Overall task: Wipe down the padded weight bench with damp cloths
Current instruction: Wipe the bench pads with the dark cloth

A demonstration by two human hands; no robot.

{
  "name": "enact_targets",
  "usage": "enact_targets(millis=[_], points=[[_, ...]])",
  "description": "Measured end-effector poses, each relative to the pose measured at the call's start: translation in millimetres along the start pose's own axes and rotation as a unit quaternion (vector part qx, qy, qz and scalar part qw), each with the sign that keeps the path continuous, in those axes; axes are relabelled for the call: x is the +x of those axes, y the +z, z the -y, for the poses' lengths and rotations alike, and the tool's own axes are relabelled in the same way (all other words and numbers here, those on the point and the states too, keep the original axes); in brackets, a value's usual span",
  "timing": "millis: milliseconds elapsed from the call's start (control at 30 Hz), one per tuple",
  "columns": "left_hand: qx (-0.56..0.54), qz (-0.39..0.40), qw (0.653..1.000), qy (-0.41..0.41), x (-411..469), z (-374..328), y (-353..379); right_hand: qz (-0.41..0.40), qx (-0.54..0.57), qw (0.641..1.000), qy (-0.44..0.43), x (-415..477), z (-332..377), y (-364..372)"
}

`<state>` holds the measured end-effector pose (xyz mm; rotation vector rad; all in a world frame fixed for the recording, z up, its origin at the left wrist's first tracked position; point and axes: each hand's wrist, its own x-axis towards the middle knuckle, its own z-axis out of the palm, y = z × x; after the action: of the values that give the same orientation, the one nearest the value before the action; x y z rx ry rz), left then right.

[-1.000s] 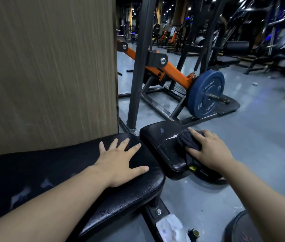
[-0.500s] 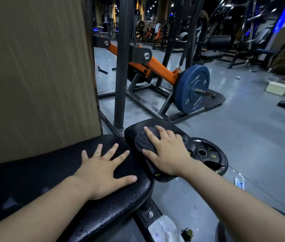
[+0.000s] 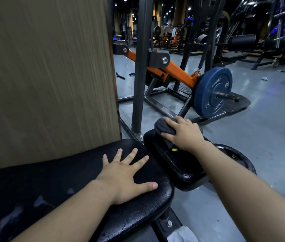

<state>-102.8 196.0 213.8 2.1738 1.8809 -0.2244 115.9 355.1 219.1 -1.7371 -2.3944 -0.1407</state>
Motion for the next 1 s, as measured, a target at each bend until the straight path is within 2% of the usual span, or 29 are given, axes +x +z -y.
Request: enact_targets(millis=[267, 500, 600, 667, 1000], points=[[-0.005, 0.013, 1.0, 0.0, -0.8, -1.3, -4.3, 0.0, 0.049, 0.997, 0.054, -29.2, -50.8, -6.7], [0.003, 0.021, 1.0, 0.0, 2.0, -1.3, -5.0, -0.054, 0.061, 0.994, 0.073, -96.6, -50.8, -10.0], [0.008, 0.019, 1.0, 0.003, 3.0, -1.1, -4.4, -0.102, 0.04, 0.993, 0.038, -124.5, -32.4, -4.9], [0.013, 0.018, 1.0, 0.004, 3.3, -1.4, -3.9, -0.104, 0.029, 0.994, 0.006, -133.4, -16.3, -3.9], [-0.004, 0.004, 1.0, -0.018, 4.1, -6.2, -8.3, -0.002, -0.023, 0.992, -0.124, -56.1, 47.9, -6.8]])
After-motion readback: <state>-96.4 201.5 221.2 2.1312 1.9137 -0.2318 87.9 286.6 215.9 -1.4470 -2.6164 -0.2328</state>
